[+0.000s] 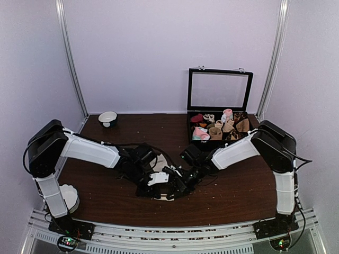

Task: Roll the socks
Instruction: Roll the sock at the center of the board.

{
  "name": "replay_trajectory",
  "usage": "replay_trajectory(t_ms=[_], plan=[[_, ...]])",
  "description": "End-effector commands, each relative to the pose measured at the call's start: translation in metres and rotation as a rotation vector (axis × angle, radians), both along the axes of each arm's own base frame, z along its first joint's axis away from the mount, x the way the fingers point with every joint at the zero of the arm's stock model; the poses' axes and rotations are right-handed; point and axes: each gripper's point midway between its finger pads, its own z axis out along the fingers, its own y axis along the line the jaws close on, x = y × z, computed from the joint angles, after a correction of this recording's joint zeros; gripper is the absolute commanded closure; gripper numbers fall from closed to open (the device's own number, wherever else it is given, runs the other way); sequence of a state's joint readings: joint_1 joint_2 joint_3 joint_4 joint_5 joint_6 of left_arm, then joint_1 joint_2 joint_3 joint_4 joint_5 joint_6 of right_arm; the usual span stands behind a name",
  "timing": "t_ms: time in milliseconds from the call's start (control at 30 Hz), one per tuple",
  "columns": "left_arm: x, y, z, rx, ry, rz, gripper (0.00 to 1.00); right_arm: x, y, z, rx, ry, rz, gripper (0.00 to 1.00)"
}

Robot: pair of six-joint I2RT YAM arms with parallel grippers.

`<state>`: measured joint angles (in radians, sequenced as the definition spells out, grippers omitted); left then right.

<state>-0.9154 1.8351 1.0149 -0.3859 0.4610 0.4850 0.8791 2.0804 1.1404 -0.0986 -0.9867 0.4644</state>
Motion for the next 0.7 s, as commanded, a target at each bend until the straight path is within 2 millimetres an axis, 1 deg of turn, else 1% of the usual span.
replay_trajectory(t_ms=[0, 67, 100, 167, 267, 367, 467, 667], plan=[[0.001, 0.002, -0.011, 0.041, 0.068, 0.050, 1.00, -0.001, -0.016, -0.021, -0.091, -0.017, -0.068, 0.96], [0.002, 0.004, -0.015, 0.057, 0.134, 0.078, 1.00, 0.002, -0.017, -0.016, -0.073, -0.049, -0.096, 0.78], [0.003, 0.005, -0.018, 0.065, 0.168, 0.096, 1.00, 0.005, -0.016, -0.013, -0.056, -0.072, -0.114, 0.73], [0.006, 0.007, -0.022, 0.071, 0.238, 0.135, 1.00, 0.009, -0.019, -0.008, -0.039, -0.111, -0.141, 0.65], [0.011, 0.010, -0.029, 0.087, 0.314, 0.186, 1.00, 0.011, -0.024, -0.003, -0.026, -0.146, -0.174, 0.58], [0.014, 0.014, -0.040, 0.132, 0.346, 0.217, 1.00, 0.013, -0.030, -0.001, -0.023, -0.171, -0.199, 0.54], [0.016, 0.016, -0.042, 0.136, 0.388, 0.240, 1.00, 0.014, -0.039, 0.003, -0.022, -0.209, -0.226, 0.53], [0.015, 0.021, -0.048, 0.160, 0.435, 0.255, 1.00, 0.018, -0.061, 0.021, 0.006, -0.359, -0.287, 0.51]])
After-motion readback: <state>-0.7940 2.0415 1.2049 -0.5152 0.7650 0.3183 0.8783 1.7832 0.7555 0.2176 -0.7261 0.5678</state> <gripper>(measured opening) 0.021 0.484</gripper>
